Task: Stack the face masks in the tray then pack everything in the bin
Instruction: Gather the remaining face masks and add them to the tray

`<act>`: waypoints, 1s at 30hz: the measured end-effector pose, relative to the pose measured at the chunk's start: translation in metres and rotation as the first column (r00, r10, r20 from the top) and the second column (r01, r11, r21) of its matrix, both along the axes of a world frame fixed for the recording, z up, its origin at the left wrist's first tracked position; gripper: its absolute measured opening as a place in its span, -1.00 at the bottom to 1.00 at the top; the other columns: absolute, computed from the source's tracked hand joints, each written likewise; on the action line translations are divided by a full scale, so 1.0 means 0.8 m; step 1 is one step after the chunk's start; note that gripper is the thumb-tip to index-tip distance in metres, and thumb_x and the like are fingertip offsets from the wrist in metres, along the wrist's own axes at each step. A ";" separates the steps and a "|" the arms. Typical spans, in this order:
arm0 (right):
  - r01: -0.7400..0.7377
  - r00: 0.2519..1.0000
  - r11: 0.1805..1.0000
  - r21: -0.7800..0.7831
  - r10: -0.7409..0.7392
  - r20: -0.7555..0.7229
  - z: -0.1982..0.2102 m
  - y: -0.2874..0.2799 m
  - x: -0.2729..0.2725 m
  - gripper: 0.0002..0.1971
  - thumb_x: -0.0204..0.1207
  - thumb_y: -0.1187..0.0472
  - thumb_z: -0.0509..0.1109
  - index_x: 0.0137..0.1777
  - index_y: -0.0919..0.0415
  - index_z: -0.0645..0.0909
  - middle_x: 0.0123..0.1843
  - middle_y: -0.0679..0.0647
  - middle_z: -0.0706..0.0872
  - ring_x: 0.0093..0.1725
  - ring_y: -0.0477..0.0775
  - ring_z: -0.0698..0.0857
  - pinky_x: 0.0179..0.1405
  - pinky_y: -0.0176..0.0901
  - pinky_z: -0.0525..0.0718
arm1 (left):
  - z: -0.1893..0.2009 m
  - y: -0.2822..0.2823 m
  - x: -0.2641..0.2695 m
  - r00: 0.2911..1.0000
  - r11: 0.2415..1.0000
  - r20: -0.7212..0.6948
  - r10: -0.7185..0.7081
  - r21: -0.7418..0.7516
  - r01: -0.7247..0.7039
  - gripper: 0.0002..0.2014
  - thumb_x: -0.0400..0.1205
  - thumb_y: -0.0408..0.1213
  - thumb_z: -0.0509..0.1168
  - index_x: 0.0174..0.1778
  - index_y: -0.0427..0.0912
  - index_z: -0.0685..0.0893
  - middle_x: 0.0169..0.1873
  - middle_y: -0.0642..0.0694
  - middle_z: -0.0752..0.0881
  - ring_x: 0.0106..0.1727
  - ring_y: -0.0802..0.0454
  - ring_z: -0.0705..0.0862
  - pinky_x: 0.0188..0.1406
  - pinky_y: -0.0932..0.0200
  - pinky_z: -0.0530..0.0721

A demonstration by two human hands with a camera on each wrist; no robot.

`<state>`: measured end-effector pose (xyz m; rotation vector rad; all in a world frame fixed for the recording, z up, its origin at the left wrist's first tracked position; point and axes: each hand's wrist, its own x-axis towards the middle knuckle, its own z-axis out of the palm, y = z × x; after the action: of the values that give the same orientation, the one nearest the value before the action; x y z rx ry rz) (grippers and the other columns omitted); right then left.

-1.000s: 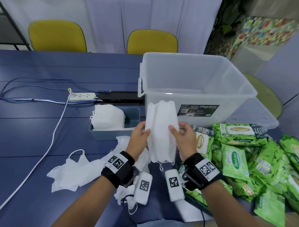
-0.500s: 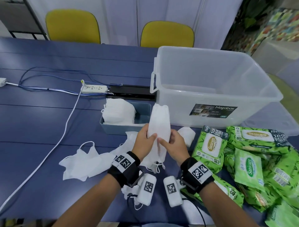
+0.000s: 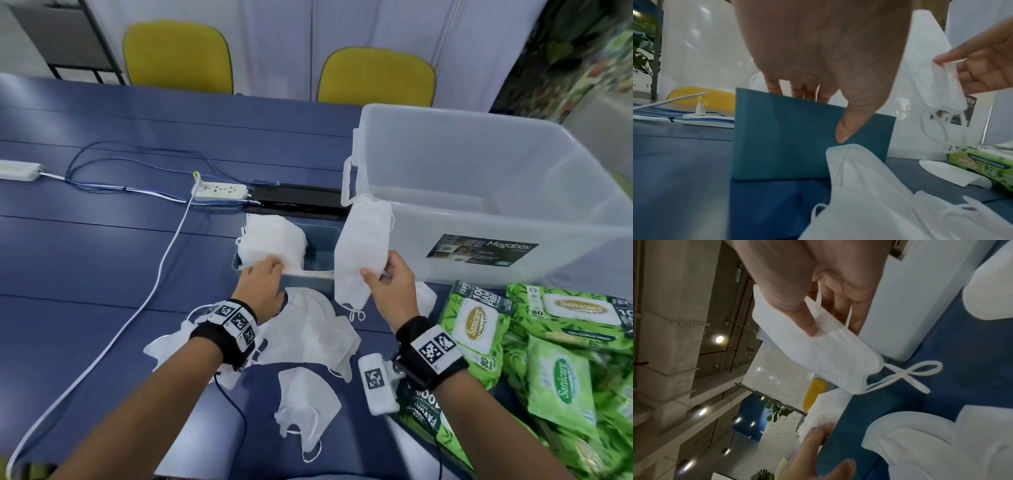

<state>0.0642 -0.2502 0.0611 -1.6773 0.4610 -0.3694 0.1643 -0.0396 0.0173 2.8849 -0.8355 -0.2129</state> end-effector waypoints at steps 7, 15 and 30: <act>-0.016 0.990 1.000 -0.001 0.016 0.140 0.019 0.018 0.037 -0.82 0.54 0.46 0.37 0.03 0.24 0.49 -0.08 -0.05 0.69 -0.15 -0.19 0.69 -0.13 -0.38 0.68 | -0.005 -0.002 0.015 1.000 1.000 -0.029 -0.002 -0.005 0.002 -0.51 0.48 -0.11 0.33 0.32 -0.18 0.54 0.29 -0.13 0.45 0.36 -0.13 0.40 0.29 -0.06 0.34; -0.251 0.960 0.958 -0.139 0.264 0.092 0.008 0.049 0.091 -0.78 0.55 0.39 0.35 0.06 0.08 0.49 -0.01 0.07 0.70 -0.03 0.05 0.70 0.05 -0.05 0.70 | -0.003 0.002 0.015 0.996 0.995 0.014 -0.090 -0.030 0.091 -0.44 0.34 -0.16 0.39 0.27 -0.24 0.57 0.42 -0.20 0.39 0.39 -0.21 0.42 0.37 -0.04 0.30; -0.615 0.788 0.426 -0.664 0.357 -0.501 -0.028 0.055 0.123 -0.63 0.56 0.40 0.20 0.36 0.17 0.41 0.02 0.31 0.72 -0.01 0.36 0.68 -0.11 -0.04 0.62 | 0.002 0.015 0.025 0.983 0.993 -0.173 -0.067 -0.103 0.049 -0.44 0.37 -0.08 0.20 0.30 -0.17 0.60 0.16 -0.20 0.54 0.24 -0.19 0.50 0.26 0.05 0.41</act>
<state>0.1623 -0.2060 0.0388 -2.7041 -0.0789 0.1786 0.1845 -0.0272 0.0191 2.7049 -0.8722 -0.4151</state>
